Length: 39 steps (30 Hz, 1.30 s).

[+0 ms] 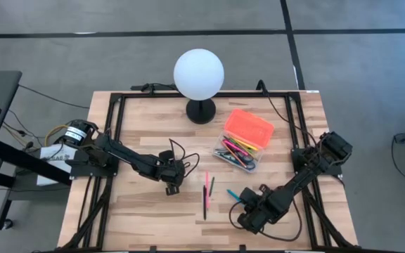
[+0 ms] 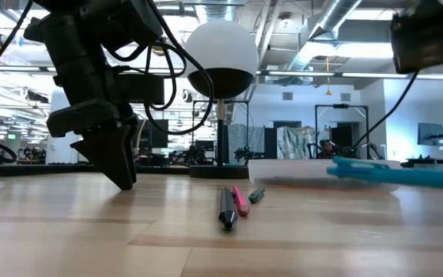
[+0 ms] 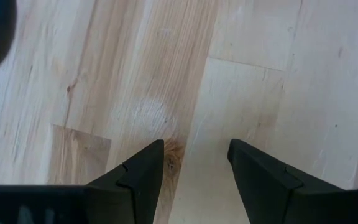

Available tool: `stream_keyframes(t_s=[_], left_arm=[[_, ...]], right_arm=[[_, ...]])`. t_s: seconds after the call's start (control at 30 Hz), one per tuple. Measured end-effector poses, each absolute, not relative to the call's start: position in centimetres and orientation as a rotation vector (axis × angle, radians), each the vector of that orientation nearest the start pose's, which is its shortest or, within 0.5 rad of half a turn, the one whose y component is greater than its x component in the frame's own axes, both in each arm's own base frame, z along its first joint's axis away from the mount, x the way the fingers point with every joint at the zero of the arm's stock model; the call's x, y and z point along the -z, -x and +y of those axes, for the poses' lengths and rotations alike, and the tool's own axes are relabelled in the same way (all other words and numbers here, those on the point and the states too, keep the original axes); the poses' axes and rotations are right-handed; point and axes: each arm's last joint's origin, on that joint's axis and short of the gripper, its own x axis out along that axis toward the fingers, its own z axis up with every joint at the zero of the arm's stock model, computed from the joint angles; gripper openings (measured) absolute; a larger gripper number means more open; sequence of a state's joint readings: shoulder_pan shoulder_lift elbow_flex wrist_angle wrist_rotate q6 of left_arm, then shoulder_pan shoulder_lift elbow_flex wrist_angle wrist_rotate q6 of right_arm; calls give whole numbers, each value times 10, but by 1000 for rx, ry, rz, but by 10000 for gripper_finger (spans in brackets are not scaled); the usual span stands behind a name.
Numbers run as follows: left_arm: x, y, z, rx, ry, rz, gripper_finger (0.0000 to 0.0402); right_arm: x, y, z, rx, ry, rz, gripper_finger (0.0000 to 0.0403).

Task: Pick & place school supplies into a supply box
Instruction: Put the blue pen into the orange supply box

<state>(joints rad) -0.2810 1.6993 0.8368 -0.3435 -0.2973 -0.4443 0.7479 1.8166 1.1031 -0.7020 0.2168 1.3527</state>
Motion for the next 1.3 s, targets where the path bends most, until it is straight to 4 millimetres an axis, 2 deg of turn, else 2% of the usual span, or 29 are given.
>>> stream_keyframes(t_s=[0.23,0.47,0.63,0.8,0.97,1.13,1.3], left_arm=[[-129,-284,-73,-273,53,1115,183],[-129,-284,-73,-275,57,1113,183],[-129,-285,-73,-278,65,1108,183],[-129,-285,-73,-285,77,1106,183],[-129,-285,-73,-287,82,1101,183],[-131,-289,-73,-300,86,1048,183],[-132,-292,-74,-300,103,1019,183]], right_arm=[[-164,-248,216,445,-427,1214,20],[-182,-261,197,541,-336,1238,19],[-193,-270,173,643,-295,1277,20],[-208,-277,150,659,-293,1261,19],[-226,-281,118,700,-263,1235,20],[-226,-289,83,701,-169,1303,19],[-220,-303,61,673,-162,1318,23]])
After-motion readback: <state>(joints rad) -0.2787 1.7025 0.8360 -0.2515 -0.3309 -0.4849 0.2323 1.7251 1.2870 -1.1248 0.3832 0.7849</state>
